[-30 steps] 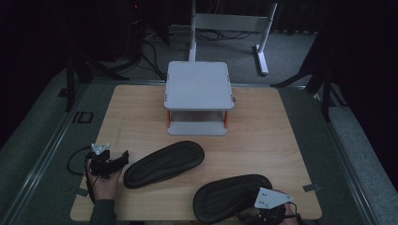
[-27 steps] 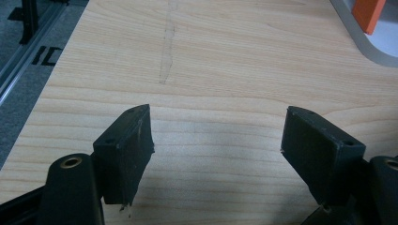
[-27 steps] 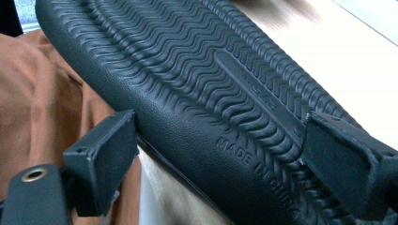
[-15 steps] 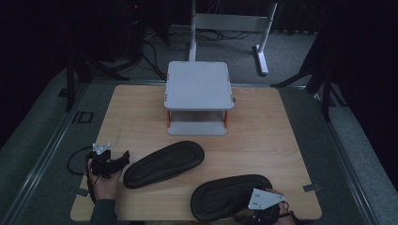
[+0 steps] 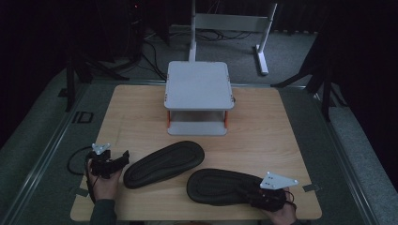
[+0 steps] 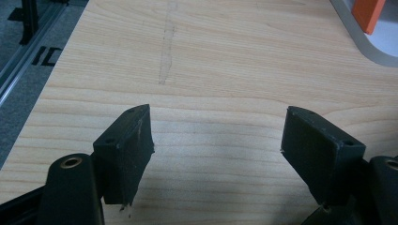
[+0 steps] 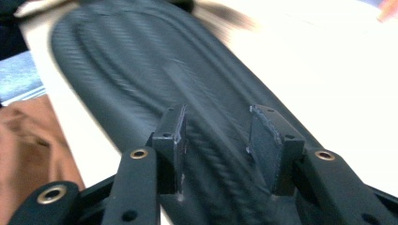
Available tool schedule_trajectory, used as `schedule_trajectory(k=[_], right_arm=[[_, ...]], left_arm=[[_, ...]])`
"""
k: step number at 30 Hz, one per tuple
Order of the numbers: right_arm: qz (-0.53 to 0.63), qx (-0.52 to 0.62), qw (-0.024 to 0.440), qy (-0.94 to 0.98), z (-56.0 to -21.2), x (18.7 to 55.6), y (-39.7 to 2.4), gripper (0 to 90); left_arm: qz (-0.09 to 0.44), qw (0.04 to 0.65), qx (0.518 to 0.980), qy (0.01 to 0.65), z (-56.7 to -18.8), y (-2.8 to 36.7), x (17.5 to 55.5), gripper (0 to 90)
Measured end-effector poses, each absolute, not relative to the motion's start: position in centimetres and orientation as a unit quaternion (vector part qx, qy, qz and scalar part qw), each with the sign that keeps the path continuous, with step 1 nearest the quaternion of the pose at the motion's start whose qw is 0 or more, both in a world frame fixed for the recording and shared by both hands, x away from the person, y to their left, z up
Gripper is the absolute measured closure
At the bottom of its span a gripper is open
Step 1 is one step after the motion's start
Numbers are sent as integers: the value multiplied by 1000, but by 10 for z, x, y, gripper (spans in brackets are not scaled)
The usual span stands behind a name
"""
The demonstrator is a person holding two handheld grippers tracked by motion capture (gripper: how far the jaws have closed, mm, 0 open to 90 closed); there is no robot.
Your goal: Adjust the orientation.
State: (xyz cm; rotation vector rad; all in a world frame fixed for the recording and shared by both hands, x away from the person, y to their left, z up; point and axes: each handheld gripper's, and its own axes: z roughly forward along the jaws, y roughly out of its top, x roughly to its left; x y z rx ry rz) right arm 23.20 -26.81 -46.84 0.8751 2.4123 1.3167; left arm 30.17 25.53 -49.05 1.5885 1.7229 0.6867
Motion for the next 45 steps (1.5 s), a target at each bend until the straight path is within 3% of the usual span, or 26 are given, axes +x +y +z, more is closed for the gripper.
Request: schedule_trajectory(k=[4,5,6,8,13,14,18,24,28,31,36,37,40,44,45], right_arm=[[444,265,152,842,-463,224,-265,321],[444,265,152,842,-463,224,-265,321],[443,236,156,851,-460,219,-255,187],[426,210,156,866,-461,217,-244,134],[403,184,160,882,-467,219,-232,116],[378,175,181,891,-472,219,-223,111],[375,173,184,892,-472,221,-224,148],[408,204,158,876,-470,225,-239,291],[438,239,128,857,-468,231,-256,483],[452,273,119,841,-470,237,-270,507],[433,274,148,846,-467,236,-273,397],[430,267,152,849,-466,234,-270,306],[421,230,166,862,-464,228,-255,178],[414,210,168,870,-464,225,-241,139],[394,177,182,884,-468,225,-219,121]], left_arm=[[264,338,615,661,-491,254,302,255],[264,338,615,661,-491,254,302,255],[264,338,617,660,-491,253,302,255],[265,338,617,659,-491,253,302,255],[265,341,614,661,-491,254,302,255],[265,340,614,661,-491,255,302,255],[264,341,614,661,-491,254,303,255],[266,338,616,660,-491,254,302,255],[265,337,616,660,-491,253,303,255],[265,337,616,661,-492,253,303,255],[265,336,618,660,-492,252,303,255],[264,335,619,660,-492,252,304,255],[265,334,620,659,-492,251,304,255],[265,335,620,658,-492,252,304,255],[265,336,619,658,-492,252,303,255]])
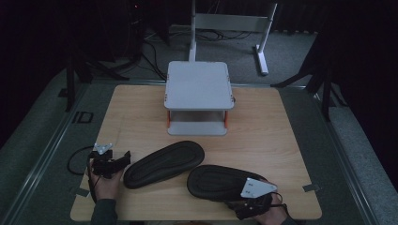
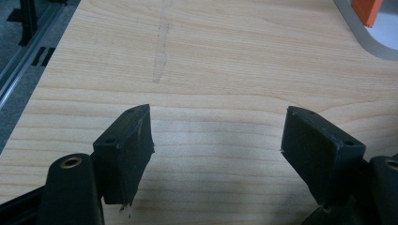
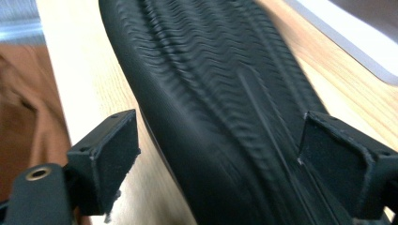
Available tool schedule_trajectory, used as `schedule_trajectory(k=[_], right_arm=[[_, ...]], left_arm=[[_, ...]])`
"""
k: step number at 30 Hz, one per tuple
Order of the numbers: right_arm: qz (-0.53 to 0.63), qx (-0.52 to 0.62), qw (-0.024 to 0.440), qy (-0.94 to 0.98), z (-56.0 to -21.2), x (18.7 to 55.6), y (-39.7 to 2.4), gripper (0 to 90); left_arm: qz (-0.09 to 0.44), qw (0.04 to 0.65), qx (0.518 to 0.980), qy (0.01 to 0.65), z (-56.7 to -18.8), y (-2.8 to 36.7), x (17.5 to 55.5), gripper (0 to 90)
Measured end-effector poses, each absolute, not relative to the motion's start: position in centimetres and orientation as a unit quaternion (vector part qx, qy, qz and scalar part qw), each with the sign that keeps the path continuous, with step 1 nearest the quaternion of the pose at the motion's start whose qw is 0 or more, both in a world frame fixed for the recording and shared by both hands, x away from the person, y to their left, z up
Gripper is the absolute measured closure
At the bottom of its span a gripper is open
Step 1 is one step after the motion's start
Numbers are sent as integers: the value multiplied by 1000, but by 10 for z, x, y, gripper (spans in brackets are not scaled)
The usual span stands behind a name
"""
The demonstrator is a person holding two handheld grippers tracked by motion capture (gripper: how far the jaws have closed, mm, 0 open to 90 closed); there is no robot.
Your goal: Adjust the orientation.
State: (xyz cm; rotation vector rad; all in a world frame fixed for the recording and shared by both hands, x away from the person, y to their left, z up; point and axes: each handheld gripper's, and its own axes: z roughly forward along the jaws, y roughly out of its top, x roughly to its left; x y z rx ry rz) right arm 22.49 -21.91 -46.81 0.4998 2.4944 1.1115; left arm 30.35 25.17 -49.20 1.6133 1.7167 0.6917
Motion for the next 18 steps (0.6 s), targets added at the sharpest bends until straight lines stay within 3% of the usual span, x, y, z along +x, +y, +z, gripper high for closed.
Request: schedule_trajectory(k=[3,6,13,16,18], right_arm=[[376,157,198,892,-471,227,-207,108],[354,148,230,895,-473,229,-196,152],[364,144,229,891,-472,227,-204,191],[381,142,229,884,-467,224,-212,291],[385,153,226,881,-464,226,-219,297]], left_arm=[[265,337,617,660,-492,252,303,255],[265,338,617,660,-491,253,303,254],[265,338,616,660,-491,253,303,255],[265,338,617,660,-491,253,303,255],[265,338,616,660,-491,254,303,255]])
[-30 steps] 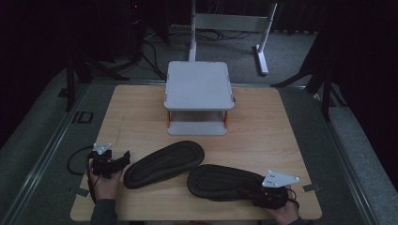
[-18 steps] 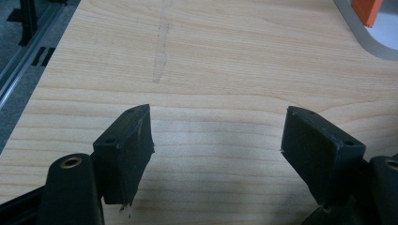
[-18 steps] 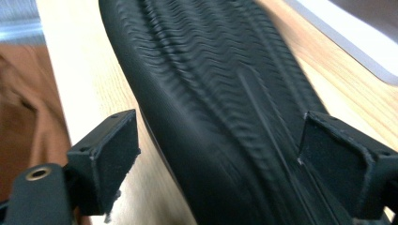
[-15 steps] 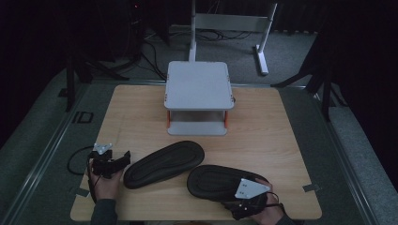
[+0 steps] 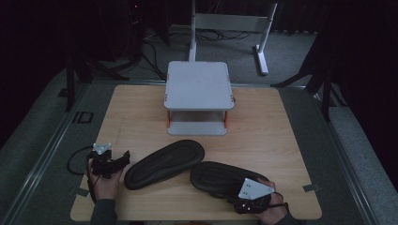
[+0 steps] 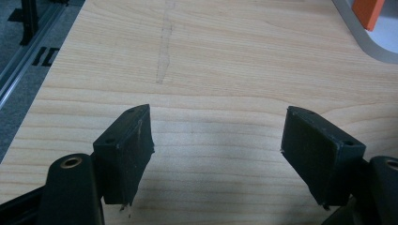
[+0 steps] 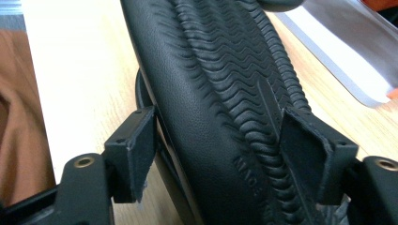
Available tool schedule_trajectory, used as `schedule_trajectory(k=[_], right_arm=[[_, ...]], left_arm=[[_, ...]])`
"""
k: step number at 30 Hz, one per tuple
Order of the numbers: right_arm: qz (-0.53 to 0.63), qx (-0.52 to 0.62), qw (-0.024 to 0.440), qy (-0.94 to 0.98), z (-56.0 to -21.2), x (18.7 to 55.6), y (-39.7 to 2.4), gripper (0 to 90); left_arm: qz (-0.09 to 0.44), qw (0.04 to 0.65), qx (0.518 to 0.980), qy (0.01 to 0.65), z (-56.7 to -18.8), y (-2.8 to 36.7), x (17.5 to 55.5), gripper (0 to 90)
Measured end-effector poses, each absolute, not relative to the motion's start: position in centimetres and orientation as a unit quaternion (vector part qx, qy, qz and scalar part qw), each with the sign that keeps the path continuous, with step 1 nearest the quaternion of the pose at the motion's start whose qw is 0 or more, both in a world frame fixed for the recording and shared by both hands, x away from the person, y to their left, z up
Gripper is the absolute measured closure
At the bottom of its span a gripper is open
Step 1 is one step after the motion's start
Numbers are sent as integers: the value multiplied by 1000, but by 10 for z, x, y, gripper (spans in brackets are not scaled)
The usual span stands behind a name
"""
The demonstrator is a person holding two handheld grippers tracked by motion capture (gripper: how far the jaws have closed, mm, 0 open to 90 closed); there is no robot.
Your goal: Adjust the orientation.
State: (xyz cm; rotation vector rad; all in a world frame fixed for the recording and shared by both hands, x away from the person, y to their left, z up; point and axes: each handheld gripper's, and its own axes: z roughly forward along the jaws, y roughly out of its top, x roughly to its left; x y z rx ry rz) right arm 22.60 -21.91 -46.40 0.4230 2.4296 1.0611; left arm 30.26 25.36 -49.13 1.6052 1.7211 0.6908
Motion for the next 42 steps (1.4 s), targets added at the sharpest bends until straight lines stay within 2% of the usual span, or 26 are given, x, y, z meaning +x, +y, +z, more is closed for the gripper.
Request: schedule_trajectory(k=[6,7,9,14,17,21,26,31,32,40,42], right_arm=[[390,187,237,870,-462,230,-239,332],[415,192,242,856,-458,230,-248,493],[423,222,225,849,-452,236,-255,530],[424,261,216,840,-446,254,-264,547],[439,305,193,823,-435,273,-274,562],[438,353,200,802,-424,291,-288,610],[406,396,244,787,-415,308,-307,587],[406,444,257,756,-414,318,-327,578],[398,468,274,740,-416,321,-338,580],[349,506,320,721,-426,320,-360,558],[354,508,318,718,-426,320,-362,545]], left_arm=[[265,337,616,661,-492,253,303,255],[265,337,616,661,-492,253,303,255],[265,336,616,661,-492,253,303,255],[266,337,616,660,-492,252,303,255],[265,337,617,661,-492,254,303,255],[265,337,617,660,-492,253,303,255],[264,337,617,661,-492,253,303,255],[264,336,617,661,-492,253,304,255],[264,336,617,661,-492,253,304,255],[264,334,619,661,-493,251,304,255],[263,333,620,660,-493,251,304,255]])
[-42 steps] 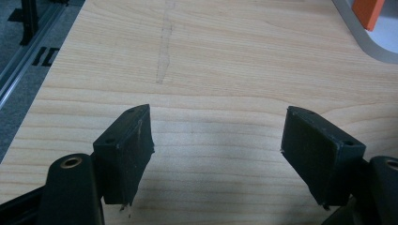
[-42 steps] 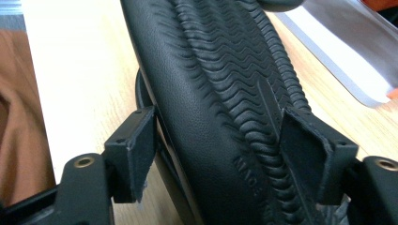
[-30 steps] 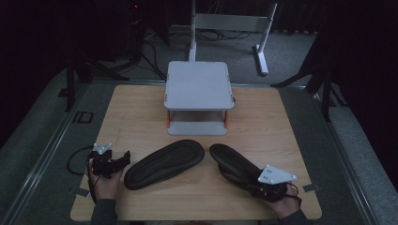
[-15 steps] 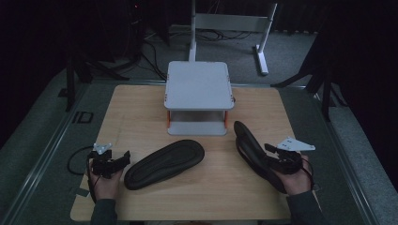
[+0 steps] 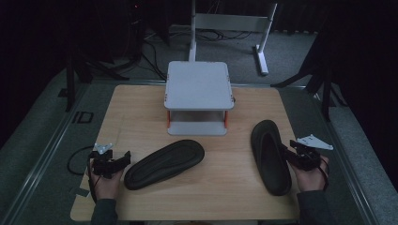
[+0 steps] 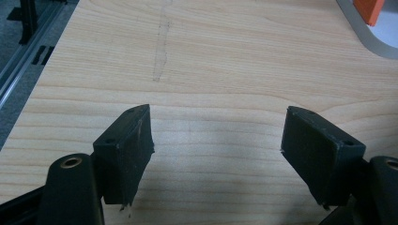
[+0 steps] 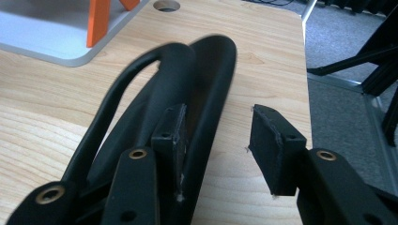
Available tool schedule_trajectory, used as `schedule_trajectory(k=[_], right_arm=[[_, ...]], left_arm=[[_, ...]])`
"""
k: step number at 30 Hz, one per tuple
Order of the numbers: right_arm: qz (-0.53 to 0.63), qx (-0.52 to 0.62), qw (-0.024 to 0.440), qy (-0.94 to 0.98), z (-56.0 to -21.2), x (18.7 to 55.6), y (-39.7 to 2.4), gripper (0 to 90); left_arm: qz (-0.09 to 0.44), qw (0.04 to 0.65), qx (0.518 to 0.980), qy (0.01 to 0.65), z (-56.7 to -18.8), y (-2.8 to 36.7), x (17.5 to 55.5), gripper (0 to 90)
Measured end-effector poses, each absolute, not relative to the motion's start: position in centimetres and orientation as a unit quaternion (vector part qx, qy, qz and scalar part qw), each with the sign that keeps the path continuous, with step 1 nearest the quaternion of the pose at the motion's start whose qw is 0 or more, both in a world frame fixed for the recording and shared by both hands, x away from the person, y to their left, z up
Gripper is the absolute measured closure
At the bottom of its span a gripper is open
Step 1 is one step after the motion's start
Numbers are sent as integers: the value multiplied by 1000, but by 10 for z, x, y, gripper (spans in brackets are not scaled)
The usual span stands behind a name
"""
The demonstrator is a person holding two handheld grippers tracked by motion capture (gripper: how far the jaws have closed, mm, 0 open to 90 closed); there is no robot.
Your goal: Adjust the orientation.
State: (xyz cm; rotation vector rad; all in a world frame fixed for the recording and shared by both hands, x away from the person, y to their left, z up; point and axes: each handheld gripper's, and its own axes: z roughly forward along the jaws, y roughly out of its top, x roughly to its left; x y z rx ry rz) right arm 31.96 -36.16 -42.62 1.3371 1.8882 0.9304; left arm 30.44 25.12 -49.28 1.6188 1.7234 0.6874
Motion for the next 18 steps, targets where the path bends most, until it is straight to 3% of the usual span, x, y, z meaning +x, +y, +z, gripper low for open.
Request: schedule_trajectory(k=[8,18], right_arm=[[370,497,303,724,-426,314,-352,512],[360,522,212,743,-471,294,-322,548]], left_arm=[[263,333,621,660,-493,251,304,255],[263,333,623,658,-493,251,304,255]])
